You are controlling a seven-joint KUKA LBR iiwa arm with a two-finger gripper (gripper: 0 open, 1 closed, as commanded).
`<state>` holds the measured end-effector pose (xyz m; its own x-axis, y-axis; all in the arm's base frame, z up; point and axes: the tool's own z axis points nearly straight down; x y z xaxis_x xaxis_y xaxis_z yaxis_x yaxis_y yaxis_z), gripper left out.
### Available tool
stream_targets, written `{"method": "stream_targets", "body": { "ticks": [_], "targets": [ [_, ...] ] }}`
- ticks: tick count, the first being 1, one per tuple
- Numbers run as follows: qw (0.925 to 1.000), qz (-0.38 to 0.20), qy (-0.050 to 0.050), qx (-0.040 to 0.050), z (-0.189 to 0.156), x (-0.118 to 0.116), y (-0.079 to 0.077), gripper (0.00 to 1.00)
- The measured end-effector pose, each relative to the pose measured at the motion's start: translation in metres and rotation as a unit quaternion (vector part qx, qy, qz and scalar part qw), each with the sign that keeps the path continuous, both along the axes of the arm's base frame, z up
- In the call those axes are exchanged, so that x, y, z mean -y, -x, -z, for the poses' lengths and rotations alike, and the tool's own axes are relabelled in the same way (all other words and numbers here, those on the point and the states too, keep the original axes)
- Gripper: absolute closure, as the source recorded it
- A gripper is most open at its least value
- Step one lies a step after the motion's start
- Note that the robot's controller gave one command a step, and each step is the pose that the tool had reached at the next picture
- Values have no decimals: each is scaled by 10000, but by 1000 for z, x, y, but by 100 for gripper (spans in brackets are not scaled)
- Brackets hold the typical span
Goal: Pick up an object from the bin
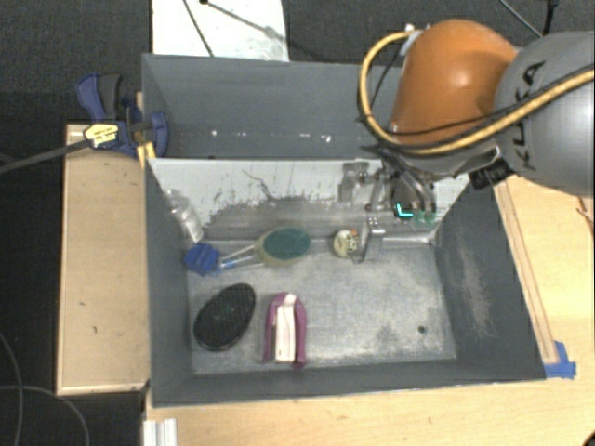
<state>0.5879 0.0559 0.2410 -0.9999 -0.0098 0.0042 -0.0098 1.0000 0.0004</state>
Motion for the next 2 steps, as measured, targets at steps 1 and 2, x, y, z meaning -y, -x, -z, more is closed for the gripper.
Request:
{"method": "stream_targets", "body": {
  "ticks": [1,2],
  "targets": [
    [9977,680,-13,14,30,-73,13,0],
    [9994,334,-5,0,151,-169,47,0]
  ]
}}
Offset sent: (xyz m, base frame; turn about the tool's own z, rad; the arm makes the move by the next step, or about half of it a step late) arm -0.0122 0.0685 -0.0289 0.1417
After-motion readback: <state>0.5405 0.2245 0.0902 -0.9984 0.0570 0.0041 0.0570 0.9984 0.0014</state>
